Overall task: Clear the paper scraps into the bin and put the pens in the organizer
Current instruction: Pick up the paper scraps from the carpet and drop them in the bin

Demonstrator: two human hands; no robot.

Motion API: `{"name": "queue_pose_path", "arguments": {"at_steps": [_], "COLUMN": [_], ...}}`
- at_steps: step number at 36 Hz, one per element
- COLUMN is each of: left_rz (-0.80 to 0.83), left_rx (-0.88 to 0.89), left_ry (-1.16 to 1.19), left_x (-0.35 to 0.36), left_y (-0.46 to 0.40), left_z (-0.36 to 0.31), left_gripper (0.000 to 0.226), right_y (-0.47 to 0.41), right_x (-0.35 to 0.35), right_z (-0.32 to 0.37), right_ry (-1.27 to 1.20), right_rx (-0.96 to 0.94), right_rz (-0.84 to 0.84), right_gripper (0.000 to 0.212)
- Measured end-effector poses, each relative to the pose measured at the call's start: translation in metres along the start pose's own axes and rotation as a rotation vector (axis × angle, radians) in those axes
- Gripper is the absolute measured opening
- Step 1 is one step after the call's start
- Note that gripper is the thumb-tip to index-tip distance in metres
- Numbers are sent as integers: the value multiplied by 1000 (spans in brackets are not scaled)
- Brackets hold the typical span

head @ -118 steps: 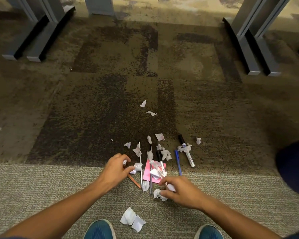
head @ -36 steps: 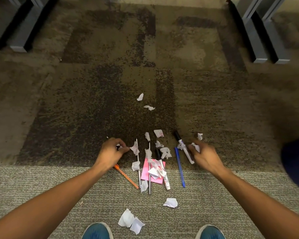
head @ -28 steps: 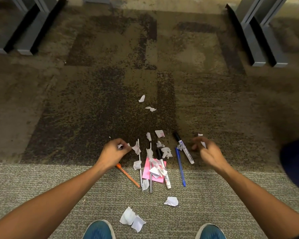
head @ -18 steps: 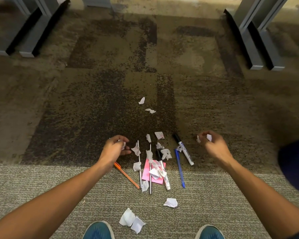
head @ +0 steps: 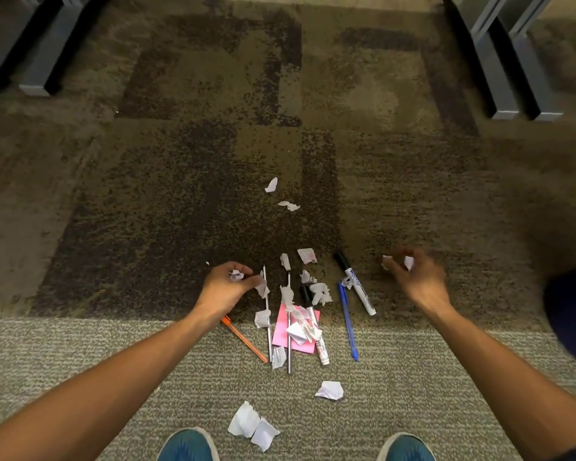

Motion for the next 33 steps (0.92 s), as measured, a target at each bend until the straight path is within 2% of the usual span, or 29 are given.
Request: {"name": "queue_pose_path", "arguments": {"at_steps": [5, 8, 13, 18, 24, 28, 31, 33], "left_rz": [13, 0, -9, -4, 20, 79, 104, 149], "left_rx": [76, 146, 238, 268, 192, 93, 41, 42], "left_ry": [-271, -409, -483, -449, -345, -190, 13, 138], "left_x": [7, 12, 15, 13, 5, 4, 3, 6], "left_y": [-1, 0, 2, 9, 14, 19, 22, 25], "left_z": [-2, -3, -4, -9, -5, 8, 10, 7], "left_gripper": [43, 46, 37, 20, 16, 13, 11, 25], "right_y": [-4, -7, -9, -5, 4, 15, 21, 26], "right_x": [10, 18, 24, 21, 21, 27, 33, 38], "right_z": [-3, -4, -6, -7, -4, 11, 26, 37], "right_ry": [70, 128, 208, 191, 39, -118, -196, -270], "right_rx": [9, 5, -49, -50, 82, 30, -7, -1], "right_rz": [60, 101, 109, 124, 186, 262, 347, 421], "right_gripper": [35, 36, 17, 18, 26, 24, 22, 27]}}
Point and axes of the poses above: each hand's wrist, its own y-axis away from the middle knuckle, its own x-axis out of the palm, z = x × y, the point moved 8 cm from there along -y, towards the middle knuckle, and after that the axes turned 2 degrees about -y, right-handed, at the moved point
